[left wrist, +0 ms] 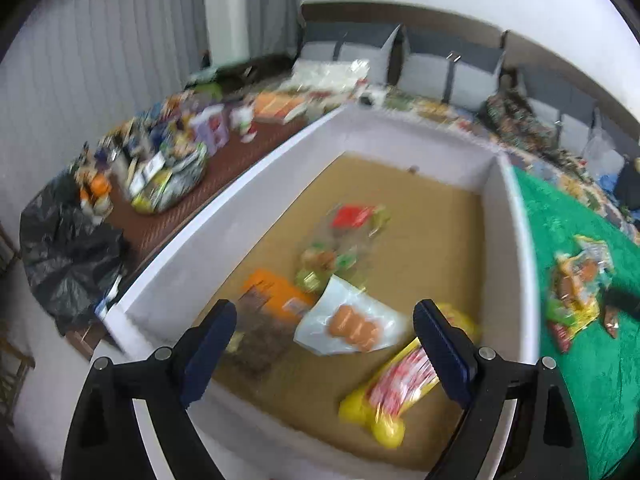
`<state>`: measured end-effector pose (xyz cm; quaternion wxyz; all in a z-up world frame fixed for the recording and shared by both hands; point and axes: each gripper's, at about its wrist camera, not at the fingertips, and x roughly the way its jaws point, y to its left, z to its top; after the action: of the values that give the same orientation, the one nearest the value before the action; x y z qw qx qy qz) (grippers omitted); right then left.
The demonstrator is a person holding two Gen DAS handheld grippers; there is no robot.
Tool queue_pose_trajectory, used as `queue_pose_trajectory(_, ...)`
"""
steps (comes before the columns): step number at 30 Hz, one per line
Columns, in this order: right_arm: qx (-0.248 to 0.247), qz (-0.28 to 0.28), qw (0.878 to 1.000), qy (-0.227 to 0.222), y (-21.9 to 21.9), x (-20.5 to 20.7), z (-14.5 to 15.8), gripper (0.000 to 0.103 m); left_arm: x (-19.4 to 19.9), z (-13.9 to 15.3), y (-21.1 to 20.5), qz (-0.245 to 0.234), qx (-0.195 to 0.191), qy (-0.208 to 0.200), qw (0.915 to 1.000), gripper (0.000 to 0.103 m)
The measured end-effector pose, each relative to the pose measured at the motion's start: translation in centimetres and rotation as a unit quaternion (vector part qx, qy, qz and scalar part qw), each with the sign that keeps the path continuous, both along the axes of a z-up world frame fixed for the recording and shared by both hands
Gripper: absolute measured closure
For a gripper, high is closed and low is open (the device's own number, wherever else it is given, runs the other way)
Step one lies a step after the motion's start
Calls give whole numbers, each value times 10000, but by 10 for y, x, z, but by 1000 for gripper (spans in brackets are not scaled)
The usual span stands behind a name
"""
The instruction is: Organize snacks
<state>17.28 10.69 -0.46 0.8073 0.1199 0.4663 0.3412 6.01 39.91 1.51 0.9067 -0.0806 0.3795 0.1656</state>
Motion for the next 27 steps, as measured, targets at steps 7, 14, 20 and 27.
queue_pose_trajectory(7, -2608, -1075, 9537, -1044, -160, -31, -72, 29, 35, -2, -80, -860, 496, -164, 9949, 13)
queue_pose_trajectory(14, -3157, -2353, 9137, -1005, -311, -63, -83, 29, 44, -25, -134, -1237, 794, 420, 9882, 14)
queue_pose_trajectory(20, -2894, -2852, 9110, -706, -356, -62, -95, 30, 27, -26, -152, -1170, 635, 423, 9902, 13)
queue_pose_trajectory(27, -2669, -3110, 9106, -534, -358, -46, -100, 18, 28, -28, -163, -1232, 827, 514, 9876, 13)
